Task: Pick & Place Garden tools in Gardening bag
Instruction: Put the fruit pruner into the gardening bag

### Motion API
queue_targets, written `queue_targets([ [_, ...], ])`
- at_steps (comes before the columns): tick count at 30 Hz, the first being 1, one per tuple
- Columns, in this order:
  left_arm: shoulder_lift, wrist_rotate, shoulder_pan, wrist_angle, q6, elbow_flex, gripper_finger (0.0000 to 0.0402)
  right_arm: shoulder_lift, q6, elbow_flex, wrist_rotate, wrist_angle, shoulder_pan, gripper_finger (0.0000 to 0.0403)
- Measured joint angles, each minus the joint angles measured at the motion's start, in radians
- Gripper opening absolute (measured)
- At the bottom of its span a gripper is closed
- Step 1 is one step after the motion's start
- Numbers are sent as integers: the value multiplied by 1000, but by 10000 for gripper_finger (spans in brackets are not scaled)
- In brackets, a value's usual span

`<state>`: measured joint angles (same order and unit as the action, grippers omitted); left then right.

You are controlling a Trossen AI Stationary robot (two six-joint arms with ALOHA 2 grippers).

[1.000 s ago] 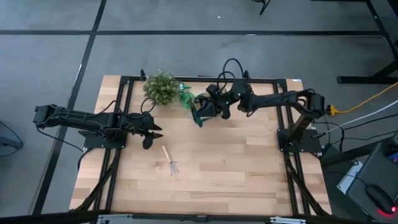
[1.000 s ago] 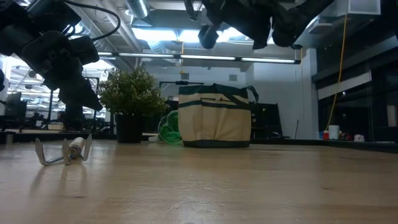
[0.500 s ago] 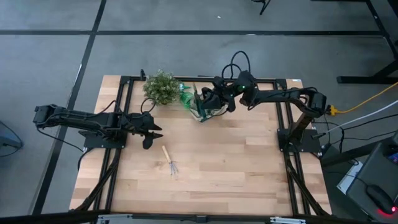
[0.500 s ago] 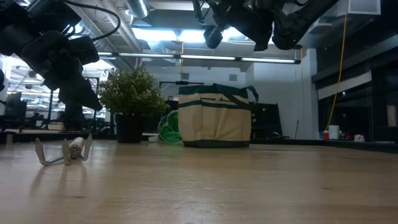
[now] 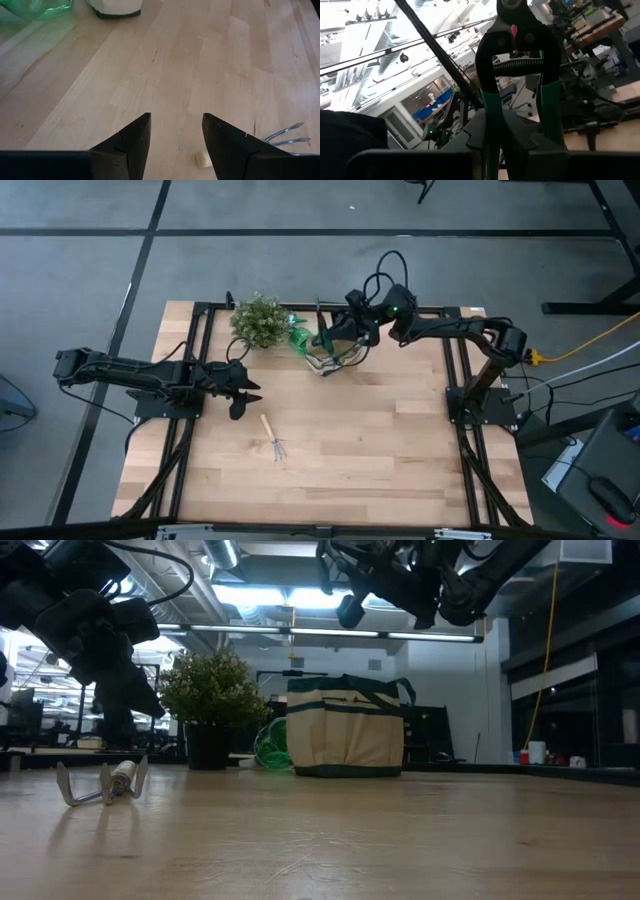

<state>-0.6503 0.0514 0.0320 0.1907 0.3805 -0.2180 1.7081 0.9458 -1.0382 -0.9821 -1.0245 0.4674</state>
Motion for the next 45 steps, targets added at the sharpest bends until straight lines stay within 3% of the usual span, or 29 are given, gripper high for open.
queue_targets([
  [6, 0, 0, 0, 0, 0, 0, 175, -52, -109, 0, -23, 195, 45, 39],
  [11, 0, 0, 0, 0, 0, 0, 174, -101, -350, 0, -23, 511, 67, 39],
  [18, 0, 0, 0, 0, 0, 0, 174, -114, -621, 0, 118, 830, 84, 39],
  [31, 0, 0, 0, 0, 0, 0, 175, -114, -933, 0, 316, 895, 91, 39],
  [40, 0, 0, 0, 0, 0, 0, 174, -115, -1168, -1, 383, 1018, 95, 39],
  [45, 0, 0, 0, 0, 0, 0, 175, -115, -1224, -1, 475, 1064, 95, 39],
])
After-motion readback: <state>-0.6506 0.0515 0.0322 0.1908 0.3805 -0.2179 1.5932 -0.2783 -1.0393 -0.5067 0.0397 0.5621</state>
